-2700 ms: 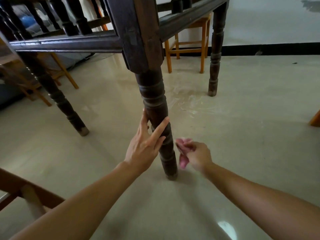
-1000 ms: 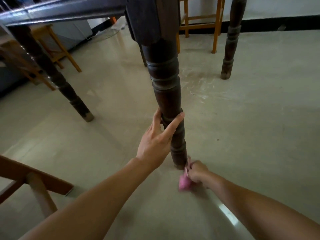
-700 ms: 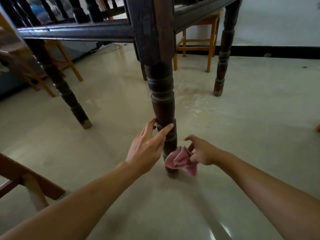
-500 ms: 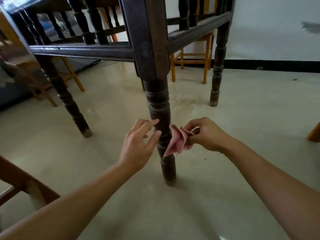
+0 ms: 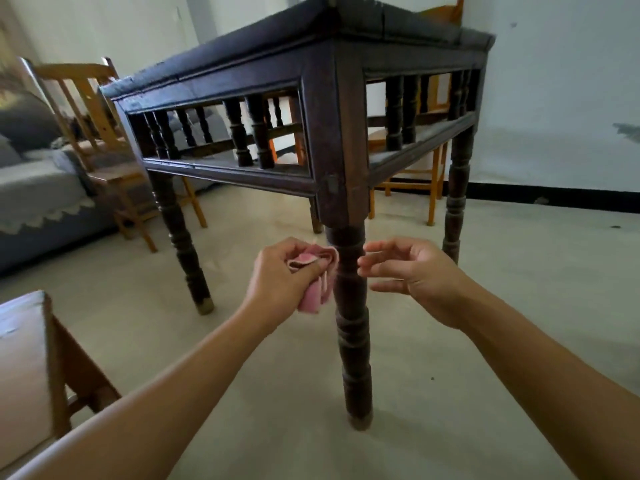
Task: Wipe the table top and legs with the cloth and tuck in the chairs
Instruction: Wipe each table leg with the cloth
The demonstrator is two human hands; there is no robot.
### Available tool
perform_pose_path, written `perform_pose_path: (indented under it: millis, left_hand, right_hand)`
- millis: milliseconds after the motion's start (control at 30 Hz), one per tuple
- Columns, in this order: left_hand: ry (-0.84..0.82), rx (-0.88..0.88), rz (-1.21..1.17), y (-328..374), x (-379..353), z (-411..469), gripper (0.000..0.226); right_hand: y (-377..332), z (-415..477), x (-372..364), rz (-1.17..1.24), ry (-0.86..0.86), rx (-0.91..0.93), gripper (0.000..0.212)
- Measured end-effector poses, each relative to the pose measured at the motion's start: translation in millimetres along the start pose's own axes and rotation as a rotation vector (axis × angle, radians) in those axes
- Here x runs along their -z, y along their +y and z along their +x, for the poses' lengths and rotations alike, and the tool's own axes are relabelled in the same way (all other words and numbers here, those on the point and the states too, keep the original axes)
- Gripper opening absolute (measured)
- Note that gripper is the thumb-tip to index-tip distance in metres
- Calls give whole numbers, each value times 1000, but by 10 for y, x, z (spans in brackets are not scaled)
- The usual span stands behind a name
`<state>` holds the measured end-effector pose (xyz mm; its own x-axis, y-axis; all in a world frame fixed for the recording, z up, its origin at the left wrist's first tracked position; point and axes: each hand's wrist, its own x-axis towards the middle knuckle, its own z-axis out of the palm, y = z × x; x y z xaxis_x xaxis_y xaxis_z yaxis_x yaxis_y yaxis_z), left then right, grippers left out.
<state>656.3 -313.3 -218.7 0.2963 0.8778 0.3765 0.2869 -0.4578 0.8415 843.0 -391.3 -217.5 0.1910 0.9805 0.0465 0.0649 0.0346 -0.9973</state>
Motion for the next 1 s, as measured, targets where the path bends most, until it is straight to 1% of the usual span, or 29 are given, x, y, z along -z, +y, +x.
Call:
perform_pose_path:
  millis: [100, 133, 167, 200, 233, 300, 333, 367, 400, 433, 467, 500, 567, 600, 633, 667, 733, 800, 833, 867, 967, 1000]
  left_hand:
    - [458, -80, 20, 121, 128, 244, 9]
    - [558, -100, 21, 217, 122, 288, 9]
    - [597, -124, 19, 259, 65, 323, 9]
    - [577, -156, 51, 271, -42, 324, 9]
    - [502, -194, 93, 211, -196, 278, 8]
    - [276, -332, 163, -97, -511, 42, 4]
    - [159, -414, 227, -302, -611, -99, 10]
    - [49, -510, 354, -513, -647, -236, 19]
    - [-35, -587, 470, -684, -609, -333, 27]
    - [-80, -610, 523, -803, -531, -370, 30]
    - [-89, -560, 465, -799, -433, -385, 30]
    - [-12, -443, 316, -722, -348, -345, 27]
    - [178, -168, -91, -462, -225, -130, 15]
    - [250, -74, -238, -309, -222, -7, 13]
    - [280, -48, -266, -185, -268, 61, 14]
    - [263, -89, -225, -104, -339, 58, 15]
    - [103, -336, -31, -171, -479, -111, 20]
    - [-119, -605, 320, -527, -497, -290, 23]
    - [-174, -675, 459, -690, -447, -309, 26]
    - [-149, -682, 474, -759, -380, -281, 27]
    - [184, -432, 180, -546, -241, -17, 23]
    - [278, -380, 92, -432, -251, 94, 23]
  right_hand:
    - [-105, 155, 24, -95, 218, 33, 21]
    - [-134, 217, 18, -108, 266, 48, 23]
    - [-159, 279, 0, -127, 300, 64, 25]
    - [-181, 336, -21, -156, 321, 81, 28]
    - [-198, 385, -47, -197, 330, 100, 30]
    - [-206, 448, -81, -289, 298, 127, 31]
    - [-205, 457, -84, -316, 256, 125, 31]
    - [-203, 448, -71, -330, 207, 113, 32]
    - [-198, 437, -48, -339, 165, 97, 33]
    - [-194, 428, -23, -347, 136, 82, 33]
    - [-191, 429, -6, -350, 116, 68, 33]
    - [-186, 439, -2, -350, 105, 60, 33]
    - [-174, 486, -41, -359, 104, 72, 32]
    - [-168, 514, -75, -356, 108, 82, 32]
    - [-165, 536, -107, -340, 109, 88, 32]
    - [-164, 551, -132, -316, 106, 89, 32]
    - [-144, 561, -136, -298, 88, 104, 33]
    - [-106, 550, -111, -364, 82, 156, 34]
    - [-76, 542, -105, -408, 87, 195, 33]
    - [-40, 536, -109, -442, 93, 235, 32]
    - [58, 523, -151, -479, 105, 294, 32]
    - [78, 526, -158, -476, 112, 296, 32]
